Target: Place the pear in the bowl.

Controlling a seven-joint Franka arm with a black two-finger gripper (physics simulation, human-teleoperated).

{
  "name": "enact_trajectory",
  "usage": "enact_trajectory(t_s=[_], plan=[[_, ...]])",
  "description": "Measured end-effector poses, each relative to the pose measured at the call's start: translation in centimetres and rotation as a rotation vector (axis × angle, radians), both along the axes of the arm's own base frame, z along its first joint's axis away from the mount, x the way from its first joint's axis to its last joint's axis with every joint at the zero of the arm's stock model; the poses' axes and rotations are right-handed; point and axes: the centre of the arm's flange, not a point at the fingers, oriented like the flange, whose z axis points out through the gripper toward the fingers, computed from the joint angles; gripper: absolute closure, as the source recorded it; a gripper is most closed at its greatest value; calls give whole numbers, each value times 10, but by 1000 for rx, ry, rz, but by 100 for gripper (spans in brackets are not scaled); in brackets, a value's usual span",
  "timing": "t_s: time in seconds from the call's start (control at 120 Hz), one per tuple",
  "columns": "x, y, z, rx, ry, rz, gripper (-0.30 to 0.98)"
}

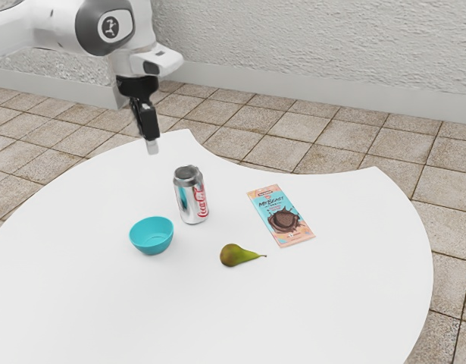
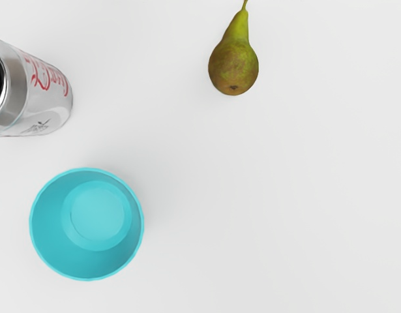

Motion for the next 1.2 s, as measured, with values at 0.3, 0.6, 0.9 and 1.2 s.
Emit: enact_trajectory(t_s=[0.3, 0.6, 0.9, 1.2], plan=[[5, 0, -1, -9, -26, -119, 0], [26, -68, -80, -66, 53, -324, 0], [39, -115, -216, -77, 116, -429, 0], [65, -117, -289, -45, 132, -398, 0]])
